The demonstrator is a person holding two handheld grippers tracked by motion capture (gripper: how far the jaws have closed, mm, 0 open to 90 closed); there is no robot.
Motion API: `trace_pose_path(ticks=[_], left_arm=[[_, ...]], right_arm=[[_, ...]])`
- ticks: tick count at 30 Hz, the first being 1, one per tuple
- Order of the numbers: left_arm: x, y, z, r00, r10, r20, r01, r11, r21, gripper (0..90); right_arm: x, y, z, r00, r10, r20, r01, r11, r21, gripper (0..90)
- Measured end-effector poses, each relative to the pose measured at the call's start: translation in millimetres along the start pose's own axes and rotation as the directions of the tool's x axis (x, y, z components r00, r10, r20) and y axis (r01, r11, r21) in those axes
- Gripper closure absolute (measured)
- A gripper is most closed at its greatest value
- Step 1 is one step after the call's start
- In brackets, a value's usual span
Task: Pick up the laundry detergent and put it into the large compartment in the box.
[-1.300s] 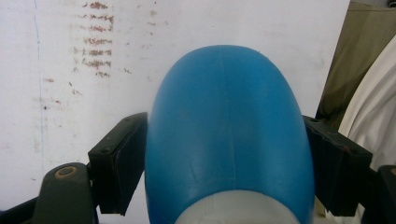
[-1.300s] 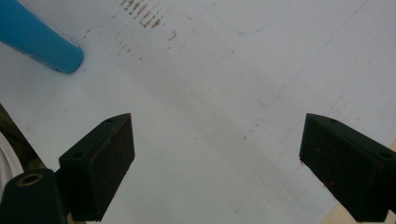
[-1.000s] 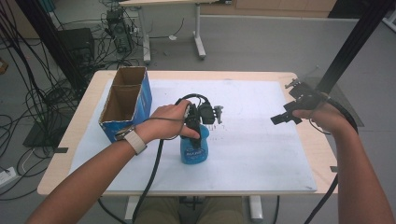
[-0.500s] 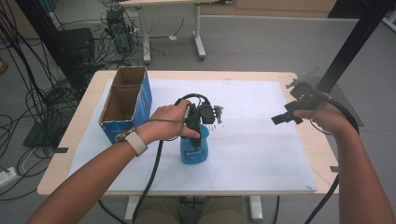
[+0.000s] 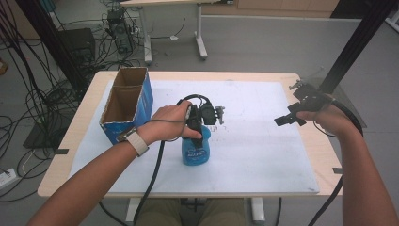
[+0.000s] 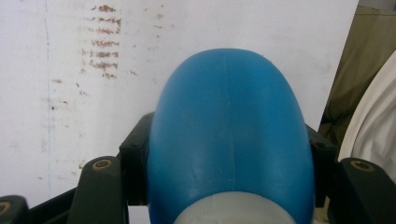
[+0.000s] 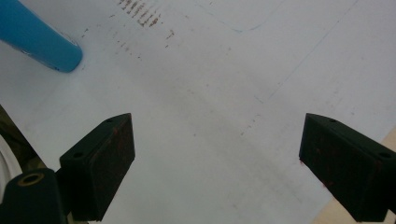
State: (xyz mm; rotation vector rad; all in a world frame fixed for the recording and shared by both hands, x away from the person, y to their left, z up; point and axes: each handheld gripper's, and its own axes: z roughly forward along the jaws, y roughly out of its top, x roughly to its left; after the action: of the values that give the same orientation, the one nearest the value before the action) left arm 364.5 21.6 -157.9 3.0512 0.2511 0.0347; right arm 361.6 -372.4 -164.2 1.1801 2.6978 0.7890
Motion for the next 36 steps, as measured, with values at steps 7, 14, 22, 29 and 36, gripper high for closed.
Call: trace_pose_path(ticks=[7,14,22,29,36], left_arm=[[0.0,-1.5,-0.1,1.0,0.002,0.001,-0.002,1.0,-0.005,38.0],[0.8,-1.5,0.0,1.0,0.002,0.003,-0.002,1.0,-0.005,38.0],[0.5,-2.4,0.0,0.9999,0.01,0.001,-0.01,0.9999,-0.009,38.0],[1.0,-2.5,-0.1,1.0,0.007,0.004,-0.007,0.9999,-0.009,37.9],[0.1,-3.6,-0.1,0.9999,0.013,0.001,-0.013,0.9998,-0.013,37.9]], right_arm=[[0.9,2.6,-0.8,1.0,-0.004,0.001,0.004,1.0,0.001,10.6],[1.5,3.0,-1.4,1.0,-0.003,0.002,0.003,1.0,0.003,10.7],[0.8,3.2,1.0,1.0,0.001,0.0,-0.001,1.0,0.007,10.9],[-0.5,3.1,4.0,1.0,0.0,-0.007,0.0,1.0,0.01,11.0],[-0.7,3.3,3.5,1.0,0.0,-0.006,0.0,1.0,0.01,10.9]])
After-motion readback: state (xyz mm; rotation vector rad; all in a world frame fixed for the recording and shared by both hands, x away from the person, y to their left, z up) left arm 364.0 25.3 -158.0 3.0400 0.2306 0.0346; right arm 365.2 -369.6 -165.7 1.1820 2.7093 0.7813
